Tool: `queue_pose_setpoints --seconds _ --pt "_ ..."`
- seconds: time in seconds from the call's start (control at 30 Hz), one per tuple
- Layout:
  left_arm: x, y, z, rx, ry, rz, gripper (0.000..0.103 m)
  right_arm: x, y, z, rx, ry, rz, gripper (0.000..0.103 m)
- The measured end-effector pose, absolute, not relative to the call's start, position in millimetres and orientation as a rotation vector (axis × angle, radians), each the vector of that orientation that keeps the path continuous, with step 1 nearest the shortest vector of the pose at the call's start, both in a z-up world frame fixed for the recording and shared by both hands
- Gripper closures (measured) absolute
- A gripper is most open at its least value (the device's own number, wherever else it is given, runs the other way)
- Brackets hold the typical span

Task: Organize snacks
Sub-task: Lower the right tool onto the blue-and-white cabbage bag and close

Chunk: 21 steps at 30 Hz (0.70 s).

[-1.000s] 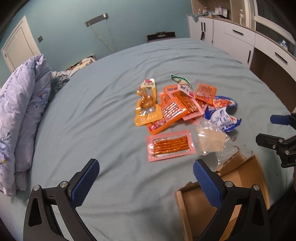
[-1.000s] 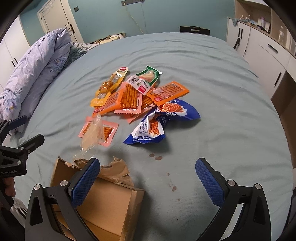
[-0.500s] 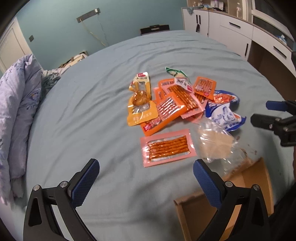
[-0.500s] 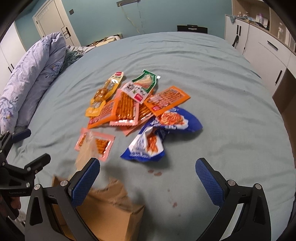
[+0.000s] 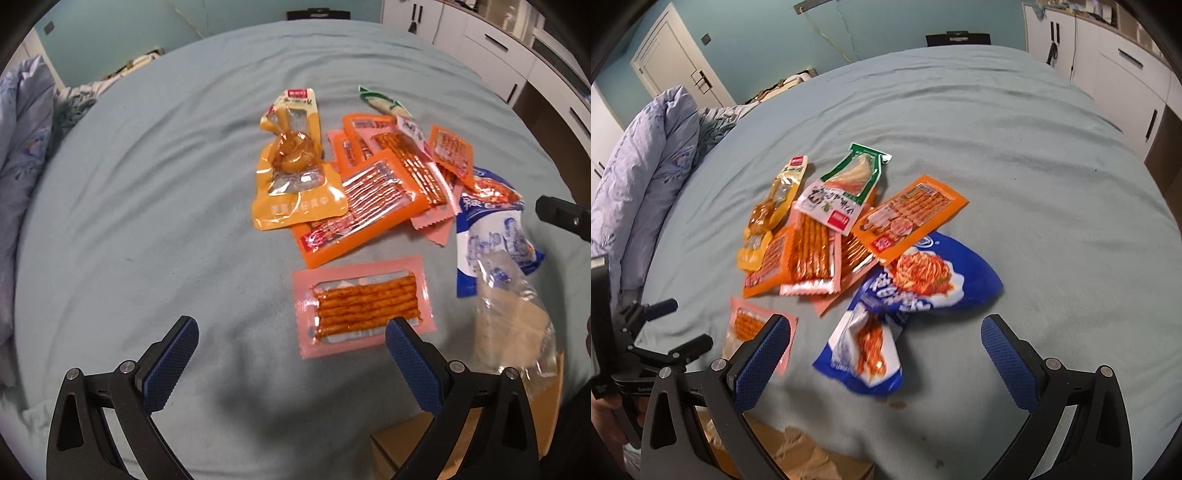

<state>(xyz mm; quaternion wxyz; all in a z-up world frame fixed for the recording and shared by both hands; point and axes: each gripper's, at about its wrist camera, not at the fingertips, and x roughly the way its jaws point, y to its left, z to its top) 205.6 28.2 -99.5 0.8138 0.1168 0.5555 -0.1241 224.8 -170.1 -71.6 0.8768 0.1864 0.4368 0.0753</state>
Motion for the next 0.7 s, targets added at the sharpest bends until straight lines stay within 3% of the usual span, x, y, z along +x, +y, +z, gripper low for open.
queue_pose_setpoints --seconds 0.3,0.7 --pt "218.6 8.5 -124.5 0.290 1.260 -0.338 0.000 255.6 -177.6 -84.7 0.500 0.947 0.251 0.000" --pt "223.6 -8.6 -158.2 0.307 1.368 -0.423 0.000 326.5 -154.0 -116.1 0.419 1.092 0.268 0.002"
